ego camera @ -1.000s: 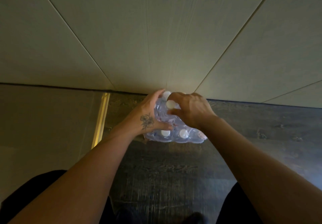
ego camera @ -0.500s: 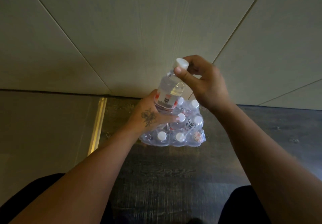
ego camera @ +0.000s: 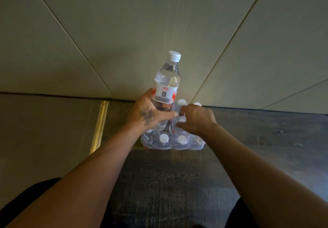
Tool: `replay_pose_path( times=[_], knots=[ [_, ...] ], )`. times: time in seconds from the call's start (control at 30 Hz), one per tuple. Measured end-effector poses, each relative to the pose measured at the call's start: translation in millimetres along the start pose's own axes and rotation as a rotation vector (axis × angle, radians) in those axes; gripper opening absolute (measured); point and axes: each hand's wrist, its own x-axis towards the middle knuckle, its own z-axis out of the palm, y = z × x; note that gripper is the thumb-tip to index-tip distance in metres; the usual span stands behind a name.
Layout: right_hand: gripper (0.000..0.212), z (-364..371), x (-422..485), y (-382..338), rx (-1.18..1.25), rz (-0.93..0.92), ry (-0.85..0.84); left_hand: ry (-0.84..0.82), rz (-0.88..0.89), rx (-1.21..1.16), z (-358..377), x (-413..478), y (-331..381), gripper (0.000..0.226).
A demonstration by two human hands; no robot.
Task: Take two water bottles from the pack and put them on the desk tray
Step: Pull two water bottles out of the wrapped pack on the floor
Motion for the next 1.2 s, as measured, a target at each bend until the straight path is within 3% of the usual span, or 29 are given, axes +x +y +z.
replay_pose_path(
  times=[0.1,0.3,0.43,0.73,1.2],
  knots=[
    [0.056,10,-2,-6,-0.072,-0.038,0.019,0.006,-0.003,-0.021,0,-1,2,0.079],
    [0.041,-1,-5,-14,-0.060,-0.043,0.087,-0.001,0.006,-0.059,-1,-1,-2,0.082],
    [0.041,-50,-7,-18,-0.029,-0.084,0.113,-0.004,0.013,-0.058,-2,6,-8,0.087],
    [0.033,-169,-37,-10,0.202,-0.100,0.261,-0.009,0.000,-0.219,-8,9,5,0.063],
    [0.038,-168,-39,-17,0.164,-0.149,0.439,-0.065,0.041,-0.263,-9,11,3,0.065]
  ],
)
